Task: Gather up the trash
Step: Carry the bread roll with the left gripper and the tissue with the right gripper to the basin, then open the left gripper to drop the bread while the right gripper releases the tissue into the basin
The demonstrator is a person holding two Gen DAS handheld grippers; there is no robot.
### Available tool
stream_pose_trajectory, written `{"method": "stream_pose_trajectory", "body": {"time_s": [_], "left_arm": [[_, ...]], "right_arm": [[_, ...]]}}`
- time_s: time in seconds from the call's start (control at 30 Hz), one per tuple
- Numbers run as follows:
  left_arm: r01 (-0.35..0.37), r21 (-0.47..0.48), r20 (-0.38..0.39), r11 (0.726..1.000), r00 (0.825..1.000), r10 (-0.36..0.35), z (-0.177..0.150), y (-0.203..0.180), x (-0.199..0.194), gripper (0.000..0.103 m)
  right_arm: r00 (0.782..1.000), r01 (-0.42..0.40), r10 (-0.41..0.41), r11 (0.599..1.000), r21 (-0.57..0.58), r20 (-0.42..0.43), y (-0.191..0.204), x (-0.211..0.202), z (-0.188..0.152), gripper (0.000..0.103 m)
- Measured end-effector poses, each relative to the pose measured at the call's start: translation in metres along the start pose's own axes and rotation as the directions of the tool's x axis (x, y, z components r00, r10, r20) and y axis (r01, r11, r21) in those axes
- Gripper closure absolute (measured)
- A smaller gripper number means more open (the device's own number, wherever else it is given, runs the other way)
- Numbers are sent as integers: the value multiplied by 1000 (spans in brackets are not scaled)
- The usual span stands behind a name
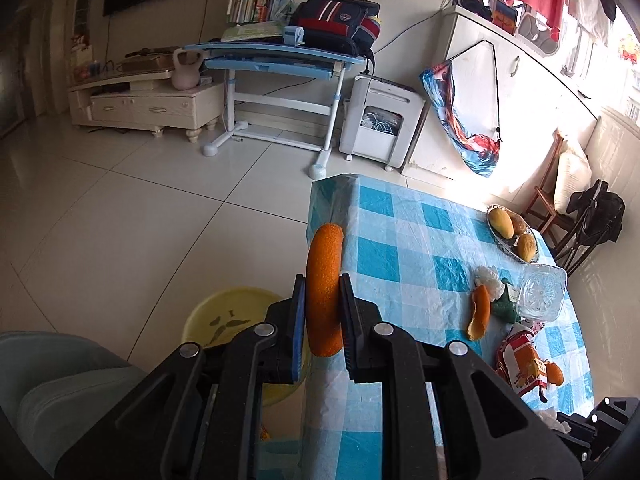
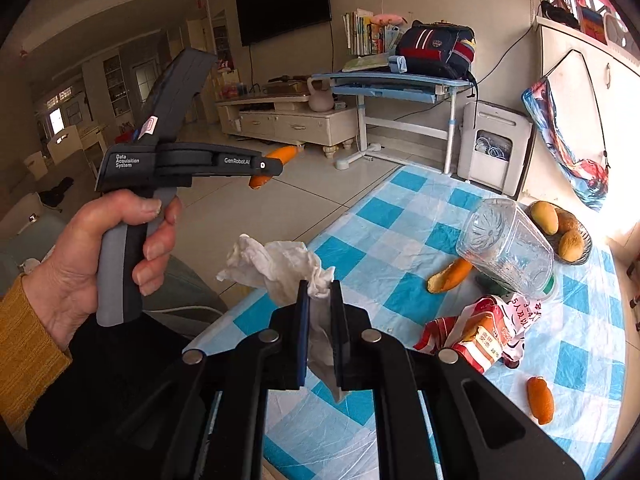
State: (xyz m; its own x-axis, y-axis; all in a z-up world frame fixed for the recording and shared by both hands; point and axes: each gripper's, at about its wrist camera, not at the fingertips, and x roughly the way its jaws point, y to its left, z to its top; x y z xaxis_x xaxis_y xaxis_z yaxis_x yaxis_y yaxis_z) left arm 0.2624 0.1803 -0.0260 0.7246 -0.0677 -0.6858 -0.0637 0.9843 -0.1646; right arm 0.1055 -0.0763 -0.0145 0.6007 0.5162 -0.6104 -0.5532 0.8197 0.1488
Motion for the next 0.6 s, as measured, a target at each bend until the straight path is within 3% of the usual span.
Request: {"method": "stream_pose_trajectory", "body": {"time_s": [0.2, 0.6], "left_arm": [[-57, -55, 7, 997, 998, 57, 4, 19, 1, 87], [-174, -82, 5, 981, 984, 175, 14, 42, 11, 87]], "right_arm": [[998, -52, 51, 998, 35, 25, 2, 13, 17, 93], [999, -43, 43, 999, -11, 8, 6, 54, 42, 93]]}}
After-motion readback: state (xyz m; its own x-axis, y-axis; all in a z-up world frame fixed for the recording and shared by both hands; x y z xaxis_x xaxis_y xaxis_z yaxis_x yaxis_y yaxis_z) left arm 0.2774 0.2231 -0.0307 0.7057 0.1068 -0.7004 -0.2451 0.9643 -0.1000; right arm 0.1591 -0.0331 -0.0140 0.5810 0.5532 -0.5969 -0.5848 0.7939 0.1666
